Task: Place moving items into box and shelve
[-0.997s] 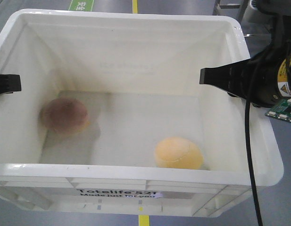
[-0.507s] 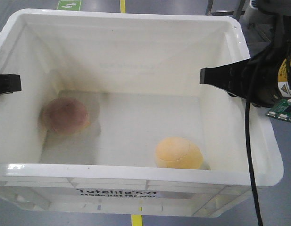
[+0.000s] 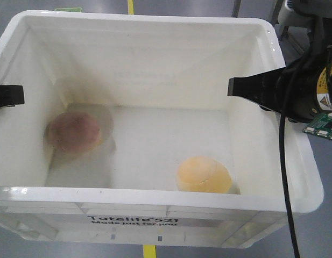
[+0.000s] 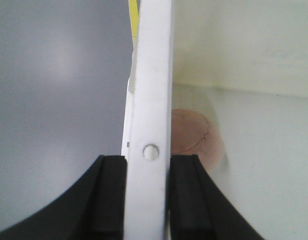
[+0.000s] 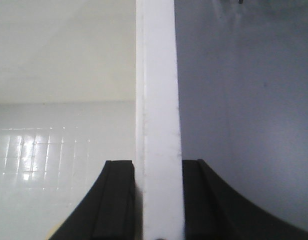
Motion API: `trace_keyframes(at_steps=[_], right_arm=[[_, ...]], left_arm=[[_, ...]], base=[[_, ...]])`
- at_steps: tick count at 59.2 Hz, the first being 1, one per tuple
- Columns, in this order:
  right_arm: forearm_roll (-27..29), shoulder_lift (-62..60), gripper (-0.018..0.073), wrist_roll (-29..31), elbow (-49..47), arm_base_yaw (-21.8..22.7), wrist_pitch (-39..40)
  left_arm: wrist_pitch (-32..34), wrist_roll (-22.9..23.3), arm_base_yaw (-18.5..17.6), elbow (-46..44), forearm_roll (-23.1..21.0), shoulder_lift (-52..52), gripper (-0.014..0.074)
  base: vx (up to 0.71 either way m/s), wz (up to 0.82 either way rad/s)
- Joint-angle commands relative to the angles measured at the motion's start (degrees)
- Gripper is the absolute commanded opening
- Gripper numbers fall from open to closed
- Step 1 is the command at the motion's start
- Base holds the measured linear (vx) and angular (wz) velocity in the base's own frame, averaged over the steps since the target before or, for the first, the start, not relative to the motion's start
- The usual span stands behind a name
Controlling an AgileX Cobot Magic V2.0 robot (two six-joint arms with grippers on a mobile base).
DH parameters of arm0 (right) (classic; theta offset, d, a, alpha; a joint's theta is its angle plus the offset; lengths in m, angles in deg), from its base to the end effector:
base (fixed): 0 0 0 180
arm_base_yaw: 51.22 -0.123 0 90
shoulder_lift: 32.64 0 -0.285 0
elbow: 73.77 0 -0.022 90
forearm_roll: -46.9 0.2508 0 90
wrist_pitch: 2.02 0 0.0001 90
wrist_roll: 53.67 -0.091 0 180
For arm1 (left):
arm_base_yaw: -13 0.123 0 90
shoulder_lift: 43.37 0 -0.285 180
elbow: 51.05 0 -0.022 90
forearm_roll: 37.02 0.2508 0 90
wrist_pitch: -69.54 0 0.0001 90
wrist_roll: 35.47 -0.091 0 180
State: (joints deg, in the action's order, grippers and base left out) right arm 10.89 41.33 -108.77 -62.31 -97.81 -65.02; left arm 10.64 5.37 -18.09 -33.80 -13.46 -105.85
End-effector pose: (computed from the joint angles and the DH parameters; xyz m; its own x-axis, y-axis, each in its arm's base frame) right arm 0.1830 0.1240 0.3767 -0.6823 0.0219 -0.7307 0.0073 0.9997 0.0231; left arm 0.1617 -0.0611 0.3802 -0.6801 -0.1075 -0.7252 -0.0429 0.9933 -0.1070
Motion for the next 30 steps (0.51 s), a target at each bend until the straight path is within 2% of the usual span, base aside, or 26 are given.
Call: trace_keyframes(at_steps=[1, 30], right_arm=[[-8.1, -1.9, -0.0011, 0.0, -2.0, 0.4, 0.6], [-8.1, -1.9, -0.0011, 0.0, -2.0, 0.4, 0.6]], left_arm=[[4.2, 0.8, -0.1, -2.4, 6.6, 1.4, 0.0109], [4.2, 0.8, -0.1, -2.4, 6.6, 1.4, 0.0109]], base=[[0.35, -0.05], [0.36, -0.06]])
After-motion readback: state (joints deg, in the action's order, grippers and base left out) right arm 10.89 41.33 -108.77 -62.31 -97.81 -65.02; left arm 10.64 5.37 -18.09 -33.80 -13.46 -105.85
